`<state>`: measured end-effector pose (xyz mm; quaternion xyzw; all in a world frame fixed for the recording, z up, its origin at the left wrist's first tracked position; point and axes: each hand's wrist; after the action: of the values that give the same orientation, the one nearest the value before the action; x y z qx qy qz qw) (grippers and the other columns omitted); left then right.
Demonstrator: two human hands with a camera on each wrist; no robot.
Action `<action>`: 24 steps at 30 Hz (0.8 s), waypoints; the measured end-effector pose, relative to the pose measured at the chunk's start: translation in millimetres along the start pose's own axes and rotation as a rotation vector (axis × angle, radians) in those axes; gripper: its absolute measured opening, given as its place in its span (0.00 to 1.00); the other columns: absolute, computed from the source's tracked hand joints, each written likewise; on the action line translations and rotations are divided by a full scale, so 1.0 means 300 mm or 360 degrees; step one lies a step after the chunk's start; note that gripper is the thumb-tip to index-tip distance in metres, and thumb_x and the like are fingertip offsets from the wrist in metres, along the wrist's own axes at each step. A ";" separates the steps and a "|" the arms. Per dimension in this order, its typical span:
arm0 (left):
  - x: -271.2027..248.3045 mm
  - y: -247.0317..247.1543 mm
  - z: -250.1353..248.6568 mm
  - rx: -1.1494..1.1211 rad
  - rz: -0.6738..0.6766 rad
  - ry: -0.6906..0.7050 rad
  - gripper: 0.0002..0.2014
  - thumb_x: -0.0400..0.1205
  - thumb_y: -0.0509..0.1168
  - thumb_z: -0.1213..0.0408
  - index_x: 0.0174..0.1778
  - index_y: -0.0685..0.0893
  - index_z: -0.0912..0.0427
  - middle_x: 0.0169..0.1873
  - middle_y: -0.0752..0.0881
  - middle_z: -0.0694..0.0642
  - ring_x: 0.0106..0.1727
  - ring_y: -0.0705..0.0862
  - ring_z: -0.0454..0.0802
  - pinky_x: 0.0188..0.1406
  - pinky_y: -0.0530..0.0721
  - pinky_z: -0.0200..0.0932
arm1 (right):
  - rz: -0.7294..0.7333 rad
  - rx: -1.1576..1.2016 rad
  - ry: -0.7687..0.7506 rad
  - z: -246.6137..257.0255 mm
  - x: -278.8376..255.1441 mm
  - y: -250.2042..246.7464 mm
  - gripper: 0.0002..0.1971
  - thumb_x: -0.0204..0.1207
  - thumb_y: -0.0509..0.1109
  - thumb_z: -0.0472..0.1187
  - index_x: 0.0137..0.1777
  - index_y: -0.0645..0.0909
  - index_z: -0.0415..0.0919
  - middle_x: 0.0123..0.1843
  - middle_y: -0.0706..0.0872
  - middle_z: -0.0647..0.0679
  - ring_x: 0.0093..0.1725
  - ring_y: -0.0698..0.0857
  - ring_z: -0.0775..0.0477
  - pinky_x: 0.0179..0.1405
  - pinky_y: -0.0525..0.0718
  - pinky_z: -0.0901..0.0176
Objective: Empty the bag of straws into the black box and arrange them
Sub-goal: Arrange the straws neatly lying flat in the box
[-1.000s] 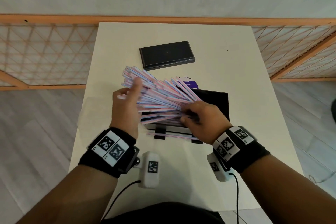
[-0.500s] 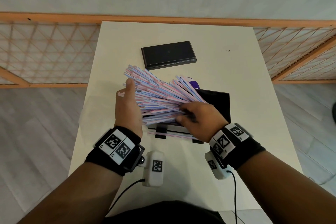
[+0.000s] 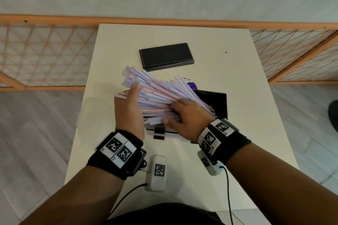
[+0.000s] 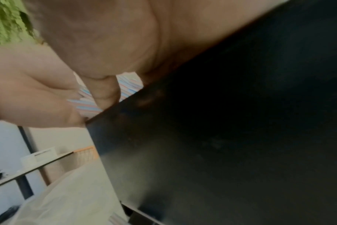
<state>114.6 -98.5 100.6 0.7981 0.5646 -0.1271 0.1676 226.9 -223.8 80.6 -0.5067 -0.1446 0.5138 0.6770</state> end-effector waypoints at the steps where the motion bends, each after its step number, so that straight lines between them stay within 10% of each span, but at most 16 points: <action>1: 0.000 0.003 0.003 -0.0029 0.0020 0.0002 0.14 0.80 0.70 0.44 0.49 0.81 0.50 0.50 0.87 0.53 0.55 0.91 0.58 0.57 0.90 0.58 | 0.0020 -0.0040 0.0036 -0.001 0.005 -0.001 0.44 0.65 0.45 0.78 0.69 0.77 0.50 0.64 0.79 0.47 0.67 0.77 0.41 0.67 0.79 0.44; 7: -0.009 0.024 0.004 -0.0117 -0.0023 -0.0050 0.18 0.87 0.67 0.54 0.66 0.75 0.62 0.51 0.88 0.57 0.46 0.92 0.49 0.41 0.91 0.47 | 0.0147 -0.0002 -0.0032 0.022 0.012 0.011 0.34 0.76 0.57 0.71 0.76 0.70 0.50 0.68 0.81 0.47 0.67 0.80 0.42 0.67 0.79 0.45; 16: 0.005 0.036 0.006 -0.0081 -0.0064 0.0021 0.16 0.87 0.66 0.53 0.65 0.74 0.58 0.57 0.87 0.59 0.56 0.91 0.57 0.57 0.91 0.60 | 0.0037 -0.0024 -0.0129 0.074 0.043 0.004 0.27 0.80 0.58 0.67 0.67 0.74 0.46 0.60 0.80 0.46 0.58 0.82 0.42 0.52 0.80 0.52; 21: 0.011 0.032 0.028 0.0228 0.0019 0.0196 0.23 0.85 0.67 0.46 0.66 0.70 0.58 0.54 0.83 0.47 0.49 0.85 0.36 0.46 0.86 0.33 | 0.0020 -0.0207 0.0007 0.079 0.034 0.018 0.36 0.75 0.54 0.74 0.69 0.72 0.45 0.65 0.80 0.47 0.64 0.80 0.41 0.59 0.80 0.46; 24: 0.030 0.009 0.012 0.0150 -0.0036 0.0126 0.29 0.79 0.73 0.43 0.67 0.72 0.57 0.55 0.84 0.51 0.50 0.89 0.44 0.46 0.91 0.44 | 0.0054 -0.0054 -0.0073 0.058 0.015 0.026 0.34 0.76 0.55 0.72 0.67 0.74 0.45 0.61 0.82 0.46 0.60 0.82 0.42 0.57 0.83 0.47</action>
<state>120.0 -93.0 94.2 0.8032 0.5731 -0.1237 0.1058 212.1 -210.9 80.3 -0.5085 -0.1603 0.5341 0.6561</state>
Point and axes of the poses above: each hand's wrist, its own x-axis towards the middle knuckle, its own y-axis out of the palm, z = x × y
